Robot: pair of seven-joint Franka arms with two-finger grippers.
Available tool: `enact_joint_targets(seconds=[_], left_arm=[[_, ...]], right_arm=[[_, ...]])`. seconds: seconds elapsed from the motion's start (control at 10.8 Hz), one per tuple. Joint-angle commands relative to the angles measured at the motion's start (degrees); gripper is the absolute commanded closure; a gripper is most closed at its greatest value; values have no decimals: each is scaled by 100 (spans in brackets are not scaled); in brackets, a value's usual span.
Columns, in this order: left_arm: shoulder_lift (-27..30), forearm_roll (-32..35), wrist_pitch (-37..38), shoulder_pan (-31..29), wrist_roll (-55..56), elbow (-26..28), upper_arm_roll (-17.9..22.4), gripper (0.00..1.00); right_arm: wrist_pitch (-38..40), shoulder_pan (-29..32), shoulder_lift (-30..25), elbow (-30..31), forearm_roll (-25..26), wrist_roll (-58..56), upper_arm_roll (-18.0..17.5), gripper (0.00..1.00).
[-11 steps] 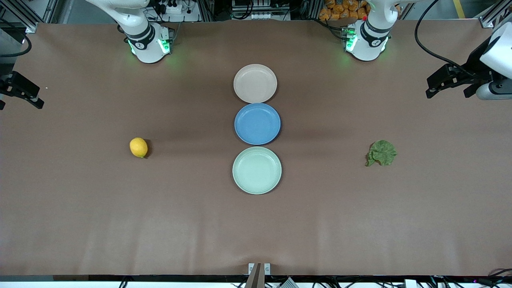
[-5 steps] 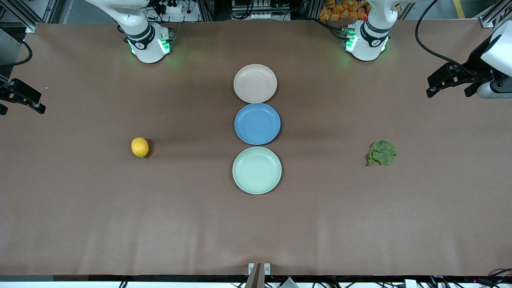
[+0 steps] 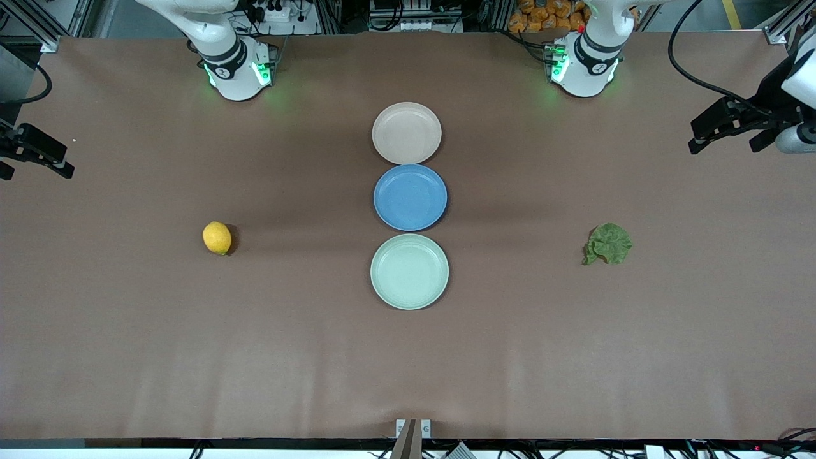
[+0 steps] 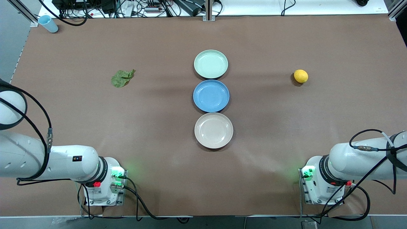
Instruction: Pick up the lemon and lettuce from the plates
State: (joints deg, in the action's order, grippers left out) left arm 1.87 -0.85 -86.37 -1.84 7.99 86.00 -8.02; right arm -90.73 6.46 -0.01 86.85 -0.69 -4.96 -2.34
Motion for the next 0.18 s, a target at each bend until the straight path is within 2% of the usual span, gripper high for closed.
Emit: enact_joint_targets(seconds=[0.0, 0.09], left_arm=[[68, 208, 85, -36, -166, -22, -16, 0], [68, 226, 85, -27, -166, -22, -16, 0]], right_arm=[[117, -40, 71, -151, 42, 65, 41, 0], [117, -40, 71, -151, 42, 65, 41, 0]])
